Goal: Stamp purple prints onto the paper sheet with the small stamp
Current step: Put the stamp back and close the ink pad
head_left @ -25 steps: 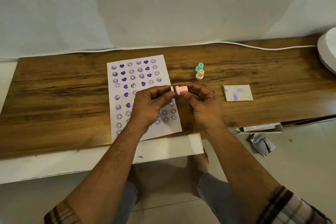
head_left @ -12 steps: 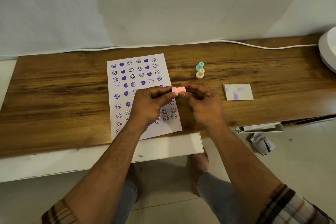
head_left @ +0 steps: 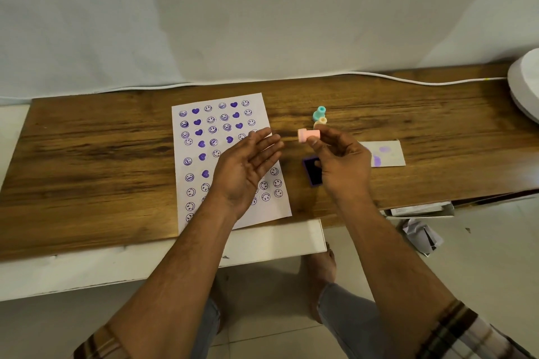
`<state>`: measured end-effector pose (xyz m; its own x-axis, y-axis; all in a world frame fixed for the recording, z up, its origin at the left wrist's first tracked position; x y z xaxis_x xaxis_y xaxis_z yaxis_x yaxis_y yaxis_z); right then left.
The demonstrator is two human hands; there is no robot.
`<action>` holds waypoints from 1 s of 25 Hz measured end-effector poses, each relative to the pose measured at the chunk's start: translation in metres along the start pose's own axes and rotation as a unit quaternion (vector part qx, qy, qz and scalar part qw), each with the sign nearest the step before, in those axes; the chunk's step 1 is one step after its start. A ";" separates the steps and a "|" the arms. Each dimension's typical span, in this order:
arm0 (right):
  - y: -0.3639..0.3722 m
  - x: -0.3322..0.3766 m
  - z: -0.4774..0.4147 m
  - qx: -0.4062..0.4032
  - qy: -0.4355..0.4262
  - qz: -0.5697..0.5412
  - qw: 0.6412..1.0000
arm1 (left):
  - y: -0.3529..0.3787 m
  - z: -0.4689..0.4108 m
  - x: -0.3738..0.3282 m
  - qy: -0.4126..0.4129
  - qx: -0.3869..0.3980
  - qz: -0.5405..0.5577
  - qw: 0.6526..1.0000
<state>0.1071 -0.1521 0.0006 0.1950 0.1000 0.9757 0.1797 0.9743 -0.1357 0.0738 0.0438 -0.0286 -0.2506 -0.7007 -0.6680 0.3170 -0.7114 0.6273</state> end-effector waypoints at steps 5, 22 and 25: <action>-0.032 0.007 -0.025 -0.051 -0.073 0.144 0.985 | 0.001 -0.001 0.005 -0.051 0.017 0.131 0.990; -0.037 0.007 -0.077 0.010 -0.147 0.468 0.871 | 0.037 0.000 0.034 0.178 0.018 -0.741 0.648; -0.066 0.010 -0.074 -0.029 -0.114 0.415 0.902 | 0.041 -0.007 0.042 0.169 0.015 -0.771 0.613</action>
<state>0.1681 -0.2300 0.0062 0.0830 0.8354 0.5433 0.1146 0.5336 -0.8379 0.0830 -0.0145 -0.0333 -0.0249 0.8551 -0.5179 -0.0777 -0.5182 -0.8517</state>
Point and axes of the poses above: each hand's wrist, its own z-axis away from the middle knuckle, its own y-axis out of the palm, x = y × z, the point moved 7 cm from there along -z, towards the middle knuckle
